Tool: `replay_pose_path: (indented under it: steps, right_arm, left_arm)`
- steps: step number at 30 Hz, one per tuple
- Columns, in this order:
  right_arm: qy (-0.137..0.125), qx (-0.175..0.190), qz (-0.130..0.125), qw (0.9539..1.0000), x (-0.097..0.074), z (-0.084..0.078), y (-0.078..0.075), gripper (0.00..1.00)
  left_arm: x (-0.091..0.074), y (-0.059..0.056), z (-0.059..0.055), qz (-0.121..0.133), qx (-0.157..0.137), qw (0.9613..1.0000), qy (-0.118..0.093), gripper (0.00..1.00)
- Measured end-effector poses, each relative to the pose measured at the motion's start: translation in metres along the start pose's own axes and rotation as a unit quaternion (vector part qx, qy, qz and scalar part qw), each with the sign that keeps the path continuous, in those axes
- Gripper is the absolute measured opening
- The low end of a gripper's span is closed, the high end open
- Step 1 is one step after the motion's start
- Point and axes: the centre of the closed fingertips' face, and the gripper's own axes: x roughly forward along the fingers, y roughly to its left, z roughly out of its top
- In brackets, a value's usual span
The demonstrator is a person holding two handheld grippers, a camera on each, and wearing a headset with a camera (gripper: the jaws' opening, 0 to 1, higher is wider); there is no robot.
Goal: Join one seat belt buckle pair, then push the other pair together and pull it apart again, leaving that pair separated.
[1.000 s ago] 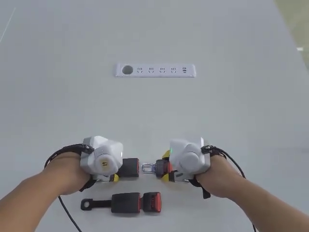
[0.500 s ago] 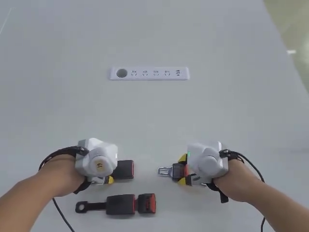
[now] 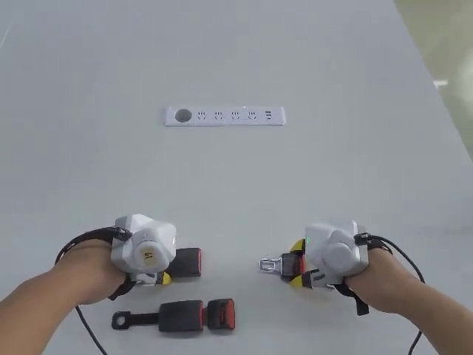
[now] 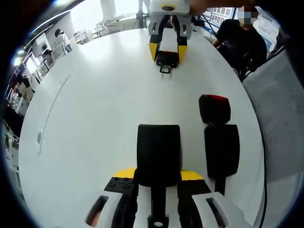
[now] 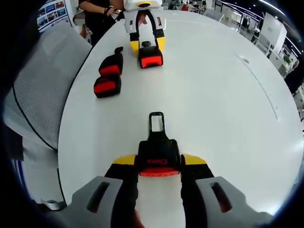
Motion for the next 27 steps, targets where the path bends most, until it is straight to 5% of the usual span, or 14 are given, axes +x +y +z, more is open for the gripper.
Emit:
replay_pose_path:
  steps: [13,19,27]
  right_arm:
    - [0.009,-0.007,-0.008,0.9999,0.001,-0.002,-0.002,0.34]
    - [0.003,0.006,-0.018,0.9998,0.004,-0.002,0.0,0.38]
    - [-0.025,0.022,-0.054,0.998,-0.012,0.013,0.002,0.44]
  left_arm:
    - [0.002,0.002,-0.002,0.006,-0.01,0.9999,0.007,0.33]
    - [0.001,0.005,-0.007,0.029,-0.053,0.9982,0.0,0.36]
    - [-0.029,0.011,-0.001,0.073,-0.081,0.9937,-0.027,0.53]
